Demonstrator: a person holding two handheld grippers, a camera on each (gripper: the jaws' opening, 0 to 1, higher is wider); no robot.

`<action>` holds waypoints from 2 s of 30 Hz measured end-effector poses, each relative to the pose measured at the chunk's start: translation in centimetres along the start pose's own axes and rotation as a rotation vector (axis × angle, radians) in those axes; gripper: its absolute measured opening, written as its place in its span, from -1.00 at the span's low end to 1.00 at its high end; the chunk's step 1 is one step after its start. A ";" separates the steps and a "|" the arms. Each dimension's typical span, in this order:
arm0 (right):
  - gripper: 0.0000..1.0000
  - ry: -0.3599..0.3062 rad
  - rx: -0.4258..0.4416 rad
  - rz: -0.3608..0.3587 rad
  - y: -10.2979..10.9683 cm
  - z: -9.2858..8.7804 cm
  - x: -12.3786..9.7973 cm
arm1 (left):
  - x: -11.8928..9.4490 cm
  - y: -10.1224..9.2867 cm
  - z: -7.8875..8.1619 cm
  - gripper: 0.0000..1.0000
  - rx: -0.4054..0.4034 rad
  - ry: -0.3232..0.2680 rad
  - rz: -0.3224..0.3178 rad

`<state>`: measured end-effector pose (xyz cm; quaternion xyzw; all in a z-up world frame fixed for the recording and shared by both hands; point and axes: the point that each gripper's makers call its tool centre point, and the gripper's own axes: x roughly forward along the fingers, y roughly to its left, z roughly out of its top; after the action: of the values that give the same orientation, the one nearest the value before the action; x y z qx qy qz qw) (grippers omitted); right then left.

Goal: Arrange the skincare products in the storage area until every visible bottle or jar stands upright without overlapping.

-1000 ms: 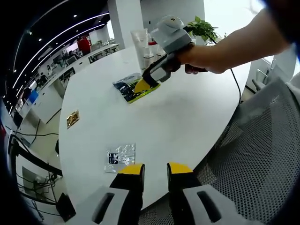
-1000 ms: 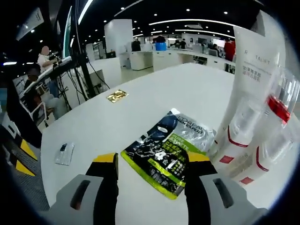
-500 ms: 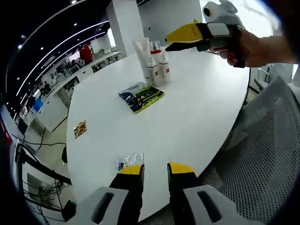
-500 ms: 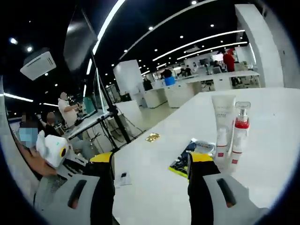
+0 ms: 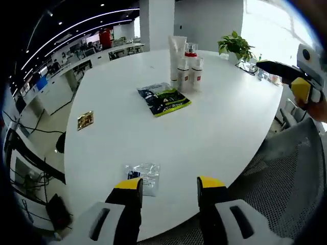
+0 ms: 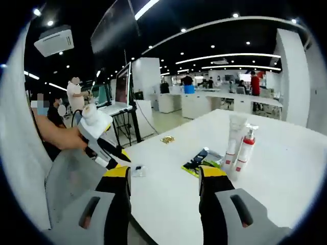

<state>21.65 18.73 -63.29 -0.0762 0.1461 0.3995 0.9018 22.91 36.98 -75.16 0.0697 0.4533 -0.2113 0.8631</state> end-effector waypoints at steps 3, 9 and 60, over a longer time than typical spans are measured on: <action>0.05 0.025 -0.063 -0.046 -0.4 -0.9 0.2 | 0.8 1.5 -0.5 0.16 -0.038 0.036 0.016; 0.00 0.044 -0.150 -0.056 -0.4 -1.2 0.5 | 2.3 3.3 -0.9 0.24 0.031 0.109 0.049; -0.34 -0.030 0.668 0.208 1.7 0.8 2.5 | -3.2 -7.2 3.9 -0.17 0.023 -0.241 -0.220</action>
<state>22.16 21.84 -63.39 0.2444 0.2625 0.4204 0.8334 21.12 30.25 -69.76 0.0038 0.3490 -0.3165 0.8820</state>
